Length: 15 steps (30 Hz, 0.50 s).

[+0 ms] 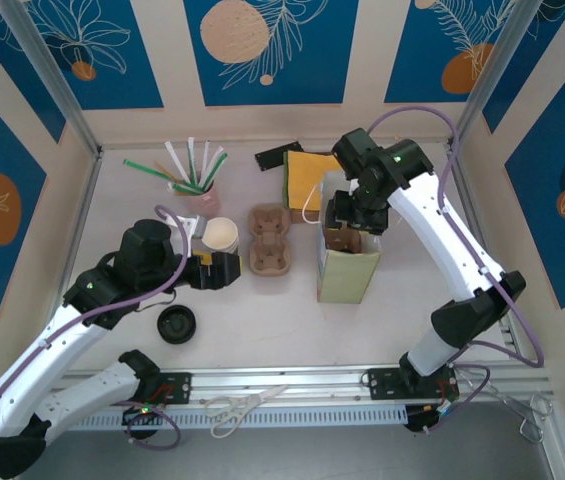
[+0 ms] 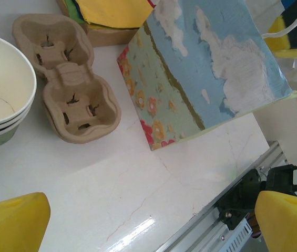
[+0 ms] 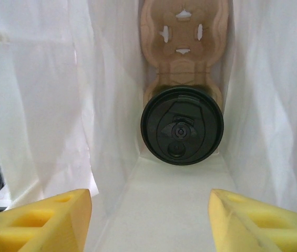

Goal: Pack the takeout coffee

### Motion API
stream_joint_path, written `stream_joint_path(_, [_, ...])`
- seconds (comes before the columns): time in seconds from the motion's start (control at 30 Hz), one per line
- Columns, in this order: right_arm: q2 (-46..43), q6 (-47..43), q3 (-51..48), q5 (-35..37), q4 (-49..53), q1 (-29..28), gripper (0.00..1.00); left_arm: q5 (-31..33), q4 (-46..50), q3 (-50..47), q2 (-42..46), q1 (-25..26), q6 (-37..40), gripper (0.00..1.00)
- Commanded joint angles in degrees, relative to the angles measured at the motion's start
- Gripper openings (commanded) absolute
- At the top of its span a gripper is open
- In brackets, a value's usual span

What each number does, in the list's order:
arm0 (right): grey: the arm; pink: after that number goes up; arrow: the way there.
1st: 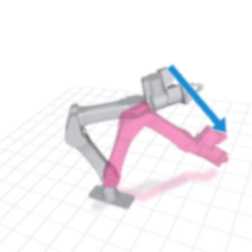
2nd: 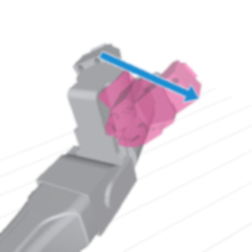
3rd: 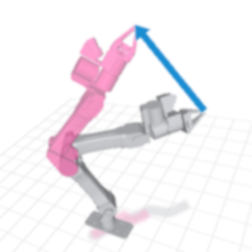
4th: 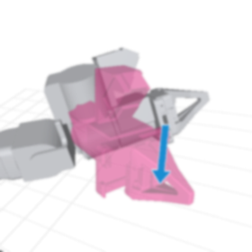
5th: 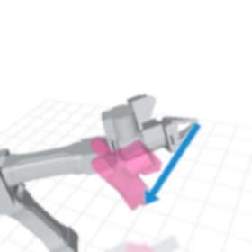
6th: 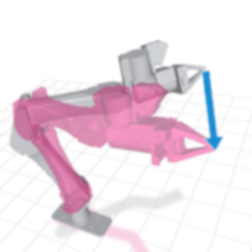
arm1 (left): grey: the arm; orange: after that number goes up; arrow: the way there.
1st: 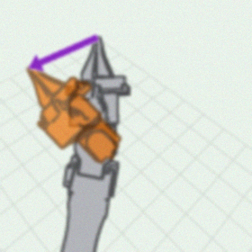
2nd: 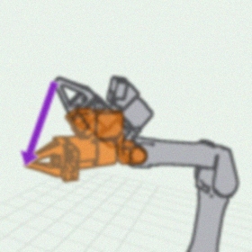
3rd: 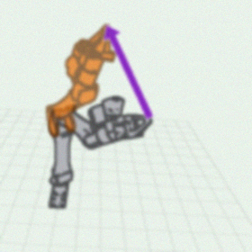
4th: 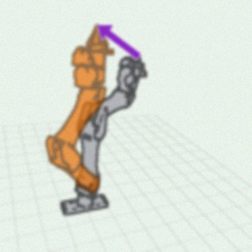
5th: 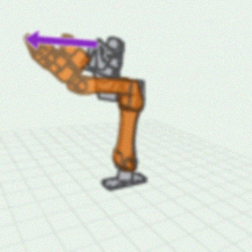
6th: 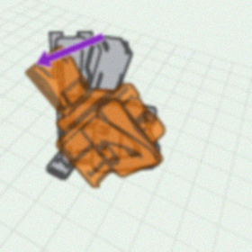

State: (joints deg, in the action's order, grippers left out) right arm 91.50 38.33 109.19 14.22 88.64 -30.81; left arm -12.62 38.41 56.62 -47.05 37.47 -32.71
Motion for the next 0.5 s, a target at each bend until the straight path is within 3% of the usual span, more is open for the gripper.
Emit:
stream_joint_path(0.0, [-2.52,1.68,2.0,1.33,2.2,-0.49,0.61,-0.76,-0.27,0.91,-0.21,0.28,-0.41,1.0])
stream_joint_path(0.47, [-12.65,1.29,-0.46,0.61,-4.6,0.14,0.73,0.57,1.12,3.85,-2.65,0.24,0.61,1.0])
